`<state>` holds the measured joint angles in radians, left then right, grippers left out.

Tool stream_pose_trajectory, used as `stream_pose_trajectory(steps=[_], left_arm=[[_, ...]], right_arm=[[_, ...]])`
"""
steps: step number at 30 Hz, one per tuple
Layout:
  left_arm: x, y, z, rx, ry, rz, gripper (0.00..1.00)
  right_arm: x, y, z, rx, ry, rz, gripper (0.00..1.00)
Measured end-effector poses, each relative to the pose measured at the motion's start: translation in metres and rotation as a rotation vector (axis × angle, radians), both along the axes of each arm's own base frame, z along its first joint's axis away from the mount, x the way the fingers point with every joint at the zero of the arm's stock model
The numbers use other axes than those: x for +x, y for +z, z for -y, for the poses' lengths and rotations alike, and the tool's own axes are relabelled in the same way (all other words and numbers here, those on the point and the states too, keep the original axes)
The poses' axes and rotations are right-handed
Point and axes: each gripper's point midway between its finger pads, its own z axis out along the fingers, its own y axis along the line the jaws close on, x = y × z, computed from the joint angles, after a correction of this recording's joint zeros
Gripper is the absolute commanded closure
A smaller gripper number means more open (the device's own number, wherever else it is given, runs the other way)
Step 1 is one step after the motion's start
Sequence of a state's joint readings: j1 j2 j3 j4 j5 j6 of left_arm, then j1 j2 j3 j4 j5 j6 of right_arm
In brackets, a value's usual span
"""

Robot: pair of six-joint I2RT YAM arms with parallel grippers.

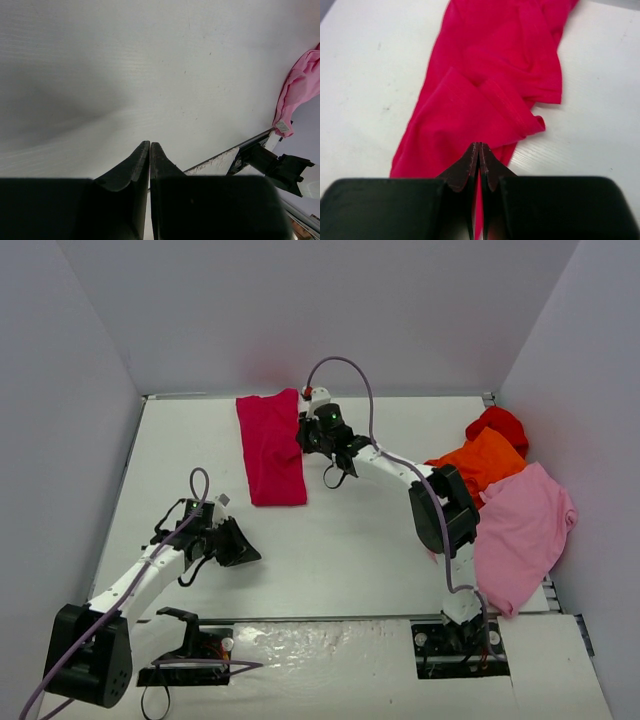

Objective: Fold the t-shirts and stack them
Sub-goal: Fold the folded rectangular tshirt in 1/3 of the way

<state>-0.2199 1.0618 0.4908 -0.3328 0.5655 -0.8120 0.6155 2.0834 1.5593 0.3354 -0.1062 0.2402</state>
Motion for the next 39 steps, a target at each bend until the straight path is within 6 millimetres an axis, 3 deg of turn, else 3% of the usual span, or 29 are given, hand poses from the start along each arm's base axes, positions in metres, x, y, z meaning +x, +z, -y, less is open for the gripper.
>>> stream_pose_trajectory(steps=[10, 15, 24, 32, 39], left_arm=[[-0.004, 0.004, -0.001, -0.003, -0.002, 0.004, 1.00], [-0.005, 0.003, -0.001, 0.000, -0.005, 0.000, 1.00], [-0.006, -0.002, -0.002, 0.010, -0.016, -0.010, 1.00], [-0.011, -0.008, -0.003, 0.015, -0.017, -0.031, 1.00], [-0.011, -0.008, -0.003, 0.015, -0.017, -0.030, 1.00]], right_arm=[[0.009, -0.083, 0.019, -0.149, -0.067, -0.177, 1.00], [0.011, -0.107, 0.026, -0.205, -0.105, -0.234, 1.00], [0.029, -0.098, 0.025, -0.188, -0.139, -0.176, 0.95], [0.059, -0.064, -0.013, 0.055, -0.068, -0.020, 0.87], [0.061, -0.051, -0.031, 0.247, 0.014, 0.018, 0.85]])
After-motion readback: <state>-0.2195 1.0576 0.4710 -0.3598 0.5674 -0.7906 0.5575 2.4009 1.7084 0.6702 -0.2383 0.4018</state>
